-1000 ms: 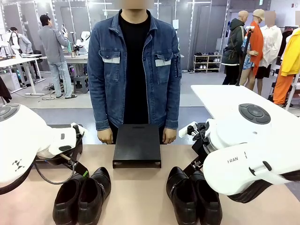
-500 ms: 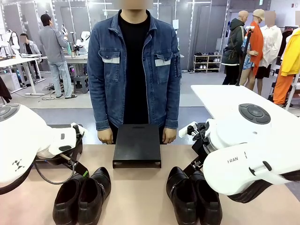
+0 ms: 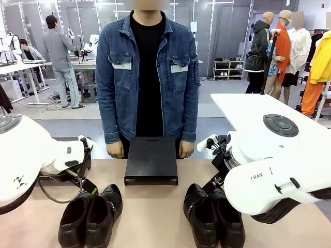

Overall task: Place the shoes on the stand as instructed by the person.
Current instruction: Pick up one pair of Shoes and place it on the Shoes Stand indicated by the person.

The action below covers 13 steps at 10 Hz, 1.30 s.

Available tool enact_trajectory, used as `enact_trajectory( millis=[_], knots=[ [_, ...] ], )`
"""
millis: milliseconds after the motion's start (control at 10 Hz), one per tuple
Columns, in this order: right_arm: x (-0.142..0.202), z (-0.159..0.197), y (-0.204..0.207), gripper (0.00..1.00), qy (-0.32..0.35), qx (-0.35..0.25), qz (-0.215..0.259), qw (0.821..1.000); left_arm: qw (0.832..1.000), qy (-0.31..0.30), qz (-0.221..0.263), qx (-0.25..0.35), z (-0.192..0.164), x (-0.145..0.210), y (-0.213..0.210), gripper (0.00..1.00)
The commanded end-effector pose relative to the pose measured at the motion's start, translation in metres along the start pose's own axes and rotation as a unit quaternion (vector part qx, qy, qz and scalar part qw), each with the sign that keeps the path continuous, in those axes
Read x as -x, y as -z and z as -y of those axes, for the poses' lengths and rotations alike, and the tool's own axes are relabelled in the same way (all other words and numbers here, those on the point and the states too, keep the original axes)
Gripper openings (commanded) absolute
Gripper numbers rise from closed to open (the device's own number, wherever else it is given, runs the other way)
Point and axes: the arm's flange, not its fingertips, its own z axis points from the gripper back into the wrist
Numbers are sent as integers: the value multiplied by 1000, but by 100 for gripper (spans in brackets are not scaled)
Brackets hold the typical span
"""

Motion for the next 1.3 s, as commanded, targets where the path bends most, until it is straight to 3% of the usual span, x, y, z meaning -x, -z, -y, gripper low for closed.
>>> enact_trajectory(
  millis=[0,400,600,1200],
  knots=[
    [0,0,0,100,1,0,0,1000,1000,-1,0,0,-1,0,0,100],
    [0,0,0,100,0,0,0,1000,1000,0,0,0,0,0,0,100],
    [-11,12,-27,100,1,-33,8,999,1000,6,-21,-10,-12,-11,-19,100],
    [-24,47,-83,100,44,-184,-3,982,983,-12,-34,178,-39,-22,-76,100]
  ],
)
